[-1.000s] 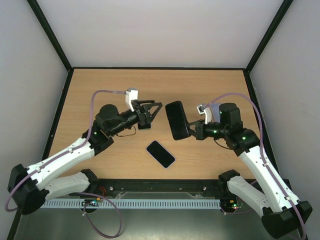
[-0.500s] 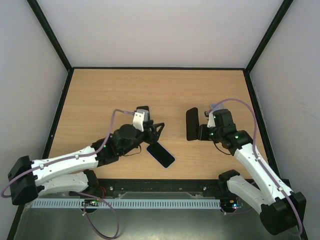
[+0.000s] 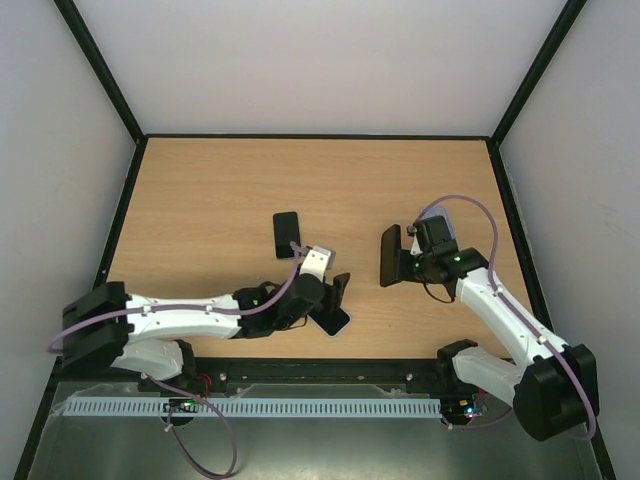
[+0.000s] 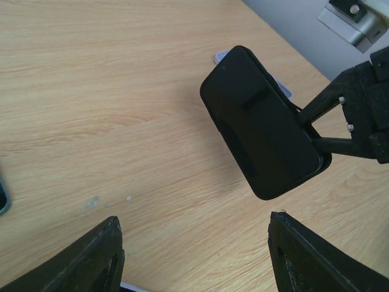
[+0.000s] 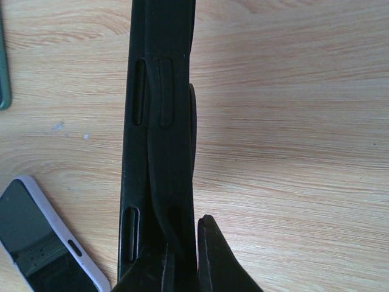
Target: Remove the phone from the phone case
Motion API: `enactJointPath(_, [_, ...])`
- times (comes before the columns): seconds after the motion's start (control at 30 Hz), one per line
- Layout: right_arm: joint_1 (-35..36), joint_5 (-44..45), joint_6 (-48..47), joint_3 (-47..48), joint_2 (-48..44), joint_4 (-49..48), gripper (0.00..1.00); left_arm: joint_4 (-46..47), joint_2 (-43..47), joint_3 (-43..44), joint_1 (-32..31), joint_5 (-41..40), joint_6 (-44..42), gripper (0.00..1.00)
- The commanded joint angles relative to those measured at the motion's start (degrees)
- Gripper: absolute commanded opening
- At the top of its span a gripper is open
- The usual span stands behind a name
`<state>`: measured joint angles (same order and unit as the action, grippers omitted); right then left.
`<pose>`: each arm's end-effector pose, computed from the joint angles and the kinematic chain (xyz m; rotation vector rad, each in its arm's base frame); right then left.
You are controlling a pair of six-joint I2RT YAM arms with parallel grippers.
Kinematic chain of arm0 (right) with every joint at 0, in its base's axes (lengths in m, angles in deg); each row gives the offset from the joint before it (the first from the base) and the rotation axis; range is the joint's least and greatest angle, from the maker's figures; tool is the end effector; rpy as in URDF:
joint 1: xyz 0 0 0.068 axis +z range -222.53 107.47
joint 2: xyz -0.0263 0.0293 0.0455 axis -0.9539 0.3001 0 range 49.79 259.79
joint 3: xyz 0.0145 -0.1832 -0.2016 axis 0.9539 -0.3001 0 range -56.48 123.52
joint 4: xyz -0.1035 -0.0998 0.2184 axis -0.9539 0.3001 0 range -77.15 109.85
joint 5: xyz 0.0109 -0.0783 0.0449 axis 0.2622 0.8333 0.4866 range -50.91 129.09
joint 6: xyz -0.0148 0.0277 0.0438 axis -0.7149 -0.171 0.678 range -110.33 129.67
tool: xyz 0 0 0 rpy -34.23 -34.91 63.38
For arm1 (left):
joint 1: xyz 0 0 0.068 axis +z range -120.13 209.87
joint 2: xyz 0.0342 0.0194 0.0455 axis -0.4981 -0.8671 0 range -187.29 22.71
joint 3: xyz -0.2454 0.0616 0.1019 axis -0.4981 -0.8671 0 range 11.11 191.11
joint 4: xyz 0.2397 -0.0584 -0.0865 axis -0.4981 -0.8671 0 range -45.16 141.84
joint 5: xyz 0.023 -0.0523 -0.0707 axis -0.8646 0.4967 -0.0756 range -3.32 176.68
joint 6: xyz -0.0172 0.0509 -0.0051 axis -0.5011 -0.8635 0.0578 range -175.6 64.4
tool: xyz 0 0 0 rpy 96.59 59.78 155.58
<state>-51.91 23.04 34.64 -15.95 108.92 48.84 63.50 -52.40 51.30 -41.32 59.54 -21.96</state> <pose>0.1825 0.0792 0.2307 -0.0187 2.6032 0.6598 0.1070 -0.2641 0.2358 0.3392 1.9755 -0.7416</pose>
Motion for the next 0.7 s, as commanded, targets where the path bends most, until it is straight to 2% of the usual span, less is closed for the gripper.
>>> enactJointPath(0.0, [-0.2, 1.3, 1.2, -0.3, 2.5, -0.6, 0.02, 3.6, -5.6, 3.1, -2.6, -5.6, 0.5, 0.64])
enactJointPath(0.33, [-0.2, 1.5, 2.7, -1.6, 4.9, -3.1, 0.02, 6.2, -17.8, 11.1, -4.0, -1.6, -4.9, 0.64])
enactJointPath(0.53, [-0.2, 0.6, 1.7, -2.1, 6.6, -3.8, 0.02, 16.8, -22.5, 10.1, -5.9, -0.9, -9.4, 0.65])
enactJointPath(0.67, [-0.2, 0.7, 0.8, -1.2, 9.9, -3.9, 0.02, 18.3, -25.0, 10.5, -6.1, -1.4, -9.3, 0.65])
